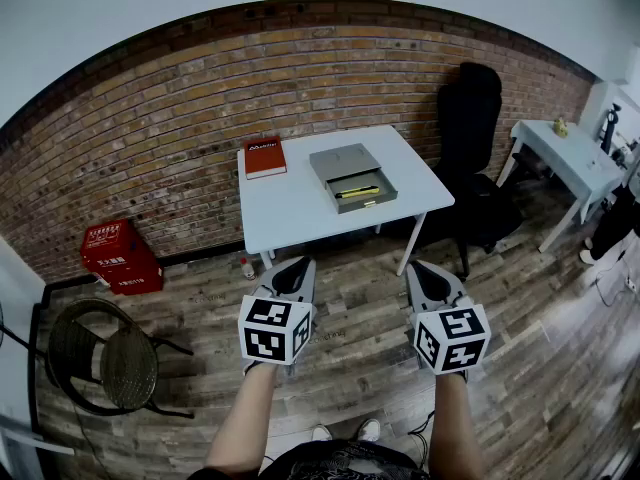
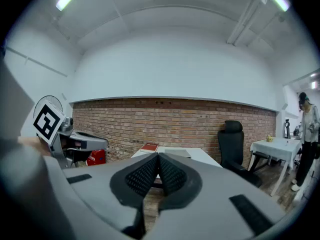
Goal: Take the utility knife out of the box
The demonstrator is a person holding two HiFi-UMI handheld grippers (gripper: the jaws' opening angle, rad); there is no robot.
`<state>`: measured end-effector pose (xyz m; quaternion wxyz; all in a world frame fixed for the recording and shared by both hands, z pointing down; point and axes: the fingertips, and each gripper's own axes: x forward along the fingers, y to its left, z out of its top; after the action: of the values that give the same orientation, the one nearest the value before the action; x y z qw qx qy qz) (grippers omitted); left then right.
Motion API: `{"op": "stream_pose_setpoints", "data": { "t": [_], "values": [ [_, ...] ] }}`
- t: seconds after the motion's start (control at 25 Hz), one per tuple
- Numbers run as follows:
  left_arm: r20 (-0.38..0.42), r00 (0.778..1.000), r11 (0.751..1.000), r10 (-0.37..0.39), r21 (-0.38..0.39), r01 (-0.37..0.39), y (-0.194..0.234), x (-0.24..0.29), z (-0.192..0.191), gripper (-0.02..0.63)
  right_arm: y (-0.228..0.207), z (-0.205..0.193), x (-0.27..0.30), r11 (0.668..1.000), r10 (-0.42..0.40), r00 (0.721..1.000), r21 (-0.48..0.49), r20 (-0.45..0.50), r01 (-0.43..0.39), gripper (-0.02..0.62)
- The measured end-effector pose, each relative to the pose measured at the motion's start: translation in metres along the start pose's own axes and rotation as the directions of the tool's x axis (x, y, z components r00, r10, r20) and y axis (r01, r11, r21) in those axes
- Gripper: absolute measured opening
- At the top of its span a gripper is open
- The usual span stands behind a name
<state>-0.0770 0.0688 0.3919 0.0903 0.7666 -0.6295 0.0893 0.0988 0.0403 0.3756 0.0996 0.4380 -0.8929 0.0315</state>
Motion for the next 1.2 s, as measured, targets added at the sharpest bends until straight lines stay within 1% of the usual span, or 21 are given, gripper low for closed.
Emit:
{"op": "stream_pose_setpoints", "data": {
  "t": [0.16, 0.28, 0.4, 0.64, 0.92, 1.2],
  "values": [
    [-0.031, 0.999, 1.000, 0.007, -0.004, -0.007, 0.007, 0.004, -0.005, 0.034, 0.004, 0.001, 0.005, 1.000, -0.014, 1.000, 0.004, -0.003, 0.014, 0.018],
    [-0.046, 0.999, 1.000, -0.007, 0.008, 0.008, 0.009, 0.008, -0.010, 0.035, 0.006, 0.001, 0.009, 1.000, -0.021, 1.000, 0.008, -0.003, 0.021, 0.018],
    [-0.043, 0.999, 1.000, -0.028, 0.000, 0.028, 0.013, 0.010, -0.012, 0.035, 0.011, 0.002, 0.012, 1.000, -0.028, 1.000, 0.010, -0.001, 0.028, 0.018],
    [-0.037, 0.998, 0.999, -0.041, -0.016, 0.040, 0.023, 0.018, -0.013, 0.044, 0.016, 0.001, 0.021, 0.999, -0.033, 0.999, 0.012, -0.004, 0.033, 0.018],
    [-0.038, 0.998, 0.998, -0.051, -0.023, 0.051, 0.022, 0.047, -0.014, 0.088, -0.003, -0.005, 0.041, 0.999, -0.030, 1.000, 0.022, -0.005, 0.030, 0.018],
    [-0.047, 0.998, 0.999, -0.028, -0.026, 0.027, 0.024, 0.100, -0.007, 0.126, -0.044, -0.007, 0.083, 1.000, 0.006, 1.000, 0.029, -0.012, -0.006, 0.018]
  ]
}}
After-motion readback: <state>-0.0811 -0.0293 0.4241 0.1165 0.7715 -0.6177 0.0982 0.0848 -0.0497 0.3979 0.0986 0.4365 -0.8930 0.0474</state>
